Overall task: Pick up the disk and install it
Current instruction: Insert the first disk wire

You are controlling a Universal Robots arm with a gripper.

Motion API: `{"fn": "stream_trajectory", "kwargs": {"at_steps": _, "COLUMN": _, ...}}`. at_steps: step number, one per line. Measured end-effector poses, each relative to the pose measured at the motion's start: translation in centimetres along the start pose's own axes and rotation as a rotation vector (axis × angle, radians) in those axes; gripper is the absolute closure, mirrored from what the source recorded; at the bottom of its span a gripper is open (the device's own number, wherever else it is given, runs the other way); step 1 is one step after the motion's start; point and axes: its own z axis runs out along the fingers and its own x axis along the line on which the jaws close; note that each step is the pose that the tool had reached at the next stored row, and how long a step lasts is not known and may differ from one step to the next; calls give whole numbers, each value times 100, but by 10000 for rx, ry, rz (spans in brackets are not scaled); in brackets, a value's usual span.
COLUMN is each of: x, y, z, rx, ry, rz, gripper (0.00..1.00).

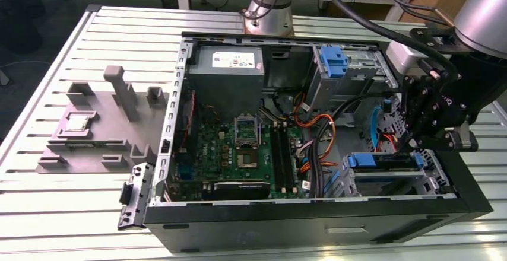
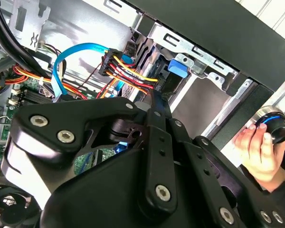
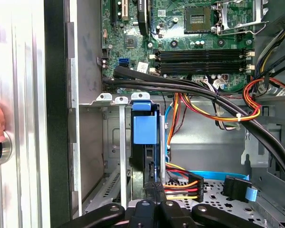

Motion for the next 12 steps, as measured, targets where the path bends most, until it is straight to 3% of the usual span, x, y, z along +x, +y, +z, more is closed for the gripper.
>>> {"fn": "stream_trajectory", "kwargs": {"at_steps": 5, "x": 0, "y": 9, "z": 0, "rx": -1, "ry": 0, "rz": 0, "gripper": 89}}
{"fn": "stream_trajectory", "kwargs": {"at_steps": 12, "x": 4, "y": 110, "z": -1, "rx": 0, "ry": 0, "rz": -1, "gripper": 89}}
